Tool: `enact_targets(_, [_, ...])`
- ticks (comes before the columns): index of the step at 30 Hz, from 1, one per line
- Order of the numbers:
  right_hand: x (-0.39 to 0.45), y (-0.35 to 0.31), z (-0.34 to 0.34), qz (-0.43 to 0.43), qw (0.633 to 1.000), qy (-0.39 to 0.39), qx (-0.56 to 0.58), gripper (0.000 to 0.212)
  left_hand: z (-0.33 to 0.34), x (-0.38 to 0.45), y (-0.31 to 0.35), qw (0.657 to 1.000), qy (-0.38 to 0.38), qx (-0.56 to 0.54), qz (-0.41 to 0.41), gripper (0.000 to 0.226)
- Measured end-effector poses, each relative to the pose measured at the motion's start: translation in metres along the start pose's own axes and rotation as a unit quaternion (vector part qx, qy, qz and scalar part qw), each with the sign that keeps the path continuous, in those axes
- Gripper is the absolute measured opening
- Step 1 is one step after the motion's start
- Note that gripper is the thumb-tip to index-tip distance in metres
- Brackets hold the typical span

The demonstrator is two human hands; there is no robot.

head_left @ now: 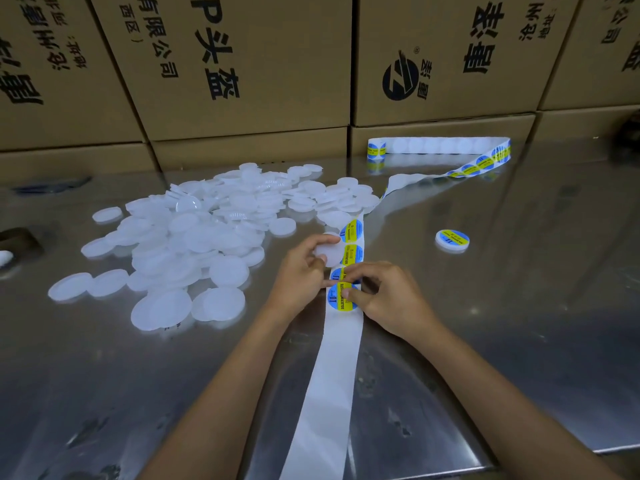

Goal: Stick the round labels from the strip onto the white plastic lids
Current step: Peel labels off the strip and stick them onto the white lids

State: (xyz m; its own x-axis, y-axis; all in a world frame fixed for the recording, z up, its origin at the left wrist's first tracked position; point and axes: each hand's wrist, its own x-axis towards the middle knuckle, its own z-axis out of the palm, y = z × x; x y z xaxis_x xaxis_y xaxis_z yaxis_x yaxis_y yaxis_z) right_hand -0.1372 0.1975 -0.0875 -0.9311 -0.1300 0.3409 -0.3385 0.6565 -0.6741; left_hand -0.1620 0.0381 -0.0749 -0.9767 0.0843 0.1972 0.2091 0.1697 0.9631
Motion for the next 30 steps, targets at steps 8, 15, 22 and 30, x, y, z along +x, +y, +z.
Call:
enact_targets(8, [-0.005, -0.021, -0.006, 0.007, 0.97, 0.064, 0.236, 0.018, -0.003, -0.001, 0.003, 1.0, 0.012, -0.017, 0.004, 0.048])
enact_targets(15, [0.021, -0.028, -0.021, 0.077, 0.931, 0.082, 0.348, 0.019, -0.01, 0.001, 0.011, 0.965, 0.021, -0.244, -0.097, 0.044])
enact_targets(22, [0.038, -0.035, -0.002, 0.07, 0.944, 0.068, 0.316, 0.024, -0.012, 0.004, 0.013, 0.934, -0.011, -0.334, -0.128, 0.041])
enact_targets(30, [0.036, -0.033, 0.007, 0.061, 0.955, 0.091, 0.274, 0.023, -0.009, 0.004, 0.013, 0.934, -0.029, -0.331, -0.132, 0.041])
